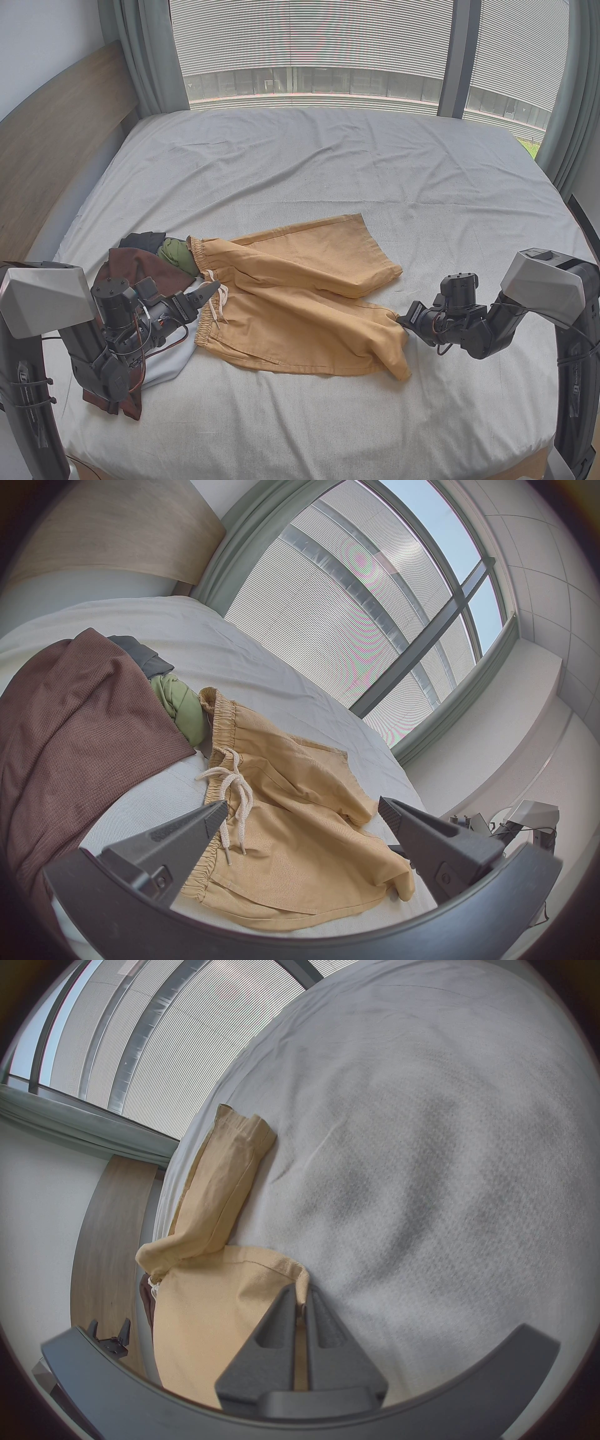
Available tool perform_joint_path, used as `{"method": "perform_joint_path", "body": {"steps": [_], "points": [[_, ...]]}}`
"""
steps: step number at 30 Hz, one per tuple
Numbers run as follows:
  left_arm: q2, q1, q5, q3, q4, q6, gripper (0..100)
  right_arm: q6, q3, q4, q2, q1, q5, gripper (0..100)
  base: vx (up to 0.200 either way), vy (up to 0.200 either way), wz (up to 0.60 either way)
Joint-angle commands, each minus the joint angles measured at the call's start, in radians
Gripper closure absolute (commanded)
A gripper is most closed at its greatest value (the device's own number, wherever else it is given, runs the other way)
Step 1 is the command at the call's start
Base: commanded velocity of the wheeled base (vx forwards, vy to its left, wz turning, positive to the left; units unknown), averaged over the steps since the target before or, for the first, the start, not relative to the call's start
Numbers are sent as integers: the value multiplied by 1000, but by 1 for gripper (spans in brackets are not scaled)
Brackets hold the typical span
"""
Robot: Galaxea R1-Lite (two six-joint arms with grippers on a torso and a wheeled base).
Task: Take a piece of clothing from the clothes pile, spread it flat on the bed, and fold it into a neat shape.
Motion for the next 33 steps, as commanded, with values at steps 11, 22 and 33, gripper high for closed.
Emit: {"method": "perform_joint_path", "body": {"steps": [11,22,33], "points": [[3,-1,1,-3,0,0,0,-126,-164,68,-24,-74,0,100,0,0,0],[6,0,1,0,0,3,0,-130,-467,199,87,-70,0,100,0,0,0],[5,11,1,6,1,6,0,-176,-465,188,82,-73,-2,0,0,0,0]]}}
